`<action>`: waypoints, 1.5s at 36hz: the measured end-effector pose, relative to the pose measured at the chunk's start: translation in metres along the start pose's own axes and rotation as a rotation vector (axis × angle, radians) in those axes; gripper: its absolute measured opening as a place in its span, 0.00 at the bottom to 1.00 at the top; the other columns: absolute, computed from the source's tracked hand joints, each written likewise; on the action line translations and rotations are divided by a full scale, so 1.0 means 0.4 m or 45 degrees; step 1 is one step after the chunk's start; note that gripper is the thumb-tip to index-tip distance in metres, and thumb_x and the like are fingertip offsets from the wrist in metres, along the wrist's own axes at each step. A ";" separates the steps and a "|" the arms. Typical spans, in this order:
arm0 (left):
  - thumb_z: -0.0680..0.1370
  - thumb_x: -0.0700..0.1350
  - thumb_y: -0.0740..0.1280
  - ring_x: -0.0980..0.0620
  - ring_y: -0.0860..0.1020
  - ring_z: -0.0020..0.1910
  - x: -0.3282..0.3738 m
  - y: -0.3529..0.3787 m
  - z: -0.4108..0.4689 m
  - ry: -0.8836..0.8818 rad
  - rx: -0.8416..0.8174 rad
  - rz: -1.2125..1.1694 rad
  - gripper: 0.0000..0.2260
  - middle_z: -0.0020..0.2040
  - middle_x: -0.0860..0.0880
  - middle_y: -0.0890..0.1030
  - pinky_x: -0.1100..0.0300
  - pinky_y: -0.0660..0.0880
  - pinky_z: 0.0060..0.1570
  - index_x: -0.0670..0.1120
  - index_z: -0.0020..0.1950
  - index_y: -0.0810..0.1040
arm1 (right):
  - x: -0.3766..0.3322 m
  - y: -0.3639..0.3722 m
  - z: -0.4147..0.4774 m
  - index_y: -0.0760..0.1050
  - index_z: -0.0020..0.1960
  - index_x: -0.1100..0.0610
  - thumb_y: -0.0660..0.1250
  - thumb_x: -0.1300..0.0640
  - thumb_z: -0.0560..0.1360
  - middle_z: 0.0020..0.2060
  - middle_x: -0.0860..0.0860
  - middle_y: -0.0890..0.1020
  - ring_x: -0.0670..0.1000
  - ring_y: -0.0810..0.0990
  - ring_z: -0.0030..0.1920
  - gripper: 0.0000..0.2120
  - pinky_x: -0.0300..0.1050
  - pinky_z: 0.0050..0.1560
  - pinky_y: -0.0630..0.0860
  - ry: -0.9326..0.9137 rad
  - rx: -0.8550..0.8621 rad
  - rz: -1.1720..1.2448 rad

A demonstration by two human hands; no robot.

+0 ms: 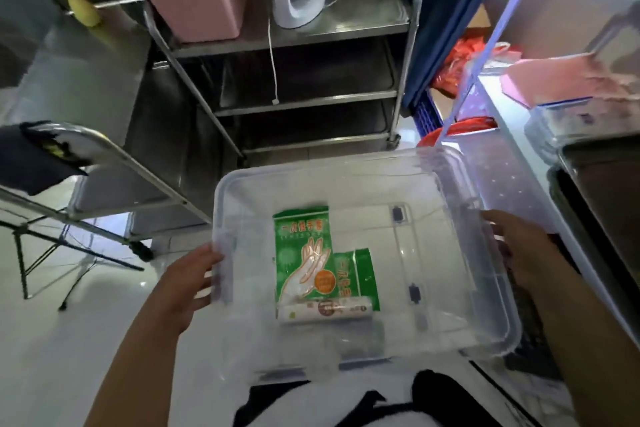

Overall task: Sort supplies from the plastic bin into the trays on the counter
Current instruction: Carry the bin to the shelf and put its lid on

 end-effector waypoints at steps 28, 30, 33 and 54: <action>0.75 0.44 0.70 0.50 0.81 0.39 0.889 0.544 0.835 0.245 -0.803 0.736 0.13 0.43 0.52 0.85 0.60 0.71 0.35 0.52 0.60 0.82 | -0.235 0.398 -0.071 0.79 0.58 0.56 0.72 0.48 0.69 0.52 0.55 0.83 0.59 0.81 0.53 0.21 0.52 0.47 0.77 0.313 0.961 0.690; 0.75 0.44 0.70 0.50 0.80 0.38 0.919 0.580 0.832 0.281 -0.832 0.790 0.12 0.41 0.54 0.84 0.60 0.70 0.34 0.53 0.57 0.82 | -0.228 0.418 -0.090 0.80 0.53 0.55 0.71 0.50 0.72 0.50 0.54 0.83 0.57 0.81 0.50 0.13 0.50 0.44 0.76 0.299 1.008 0.738; 0.76 0.42 0.69 0.51 0.79 0.35 0.934 0.636 0.812 0.310 -0.918 0.854 0.09 0.40 0.54 0.83 0.64 0.70 0.23 0.52 0.55 0.82 | -0.197 0.425 -0.096 0.80 0.56 0.56 0.69 0.52 0.75 0.51 0.56 0.83 0.57 0.81 0.50 0.12 0.51 0.46 0.77 0.306 1.057 0.832; 0.75 0.30 0.66 0.48 0.79 0.37 0.633 1.136 1.020 0.587 -1.045 1.425 0.21 0.48 0.41 0.83 0.59 0.75 0.34 0.40 0.67 0.77 | 0.211 0.442 0.280 0.78 0.55 0.59 0.71 0.57 0.74 0.43 0.57 0.77 0.56 0.75 0.38 0.11 0.44 0.36 0.69 0.733 1.298 1.078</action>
Point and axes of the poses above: each hand's wrist, its own z-axis towards the middle knuckle, its own y-axis out of the palm, x = y × z, the point moved 2 cm from there along z, towards the middle knuckle
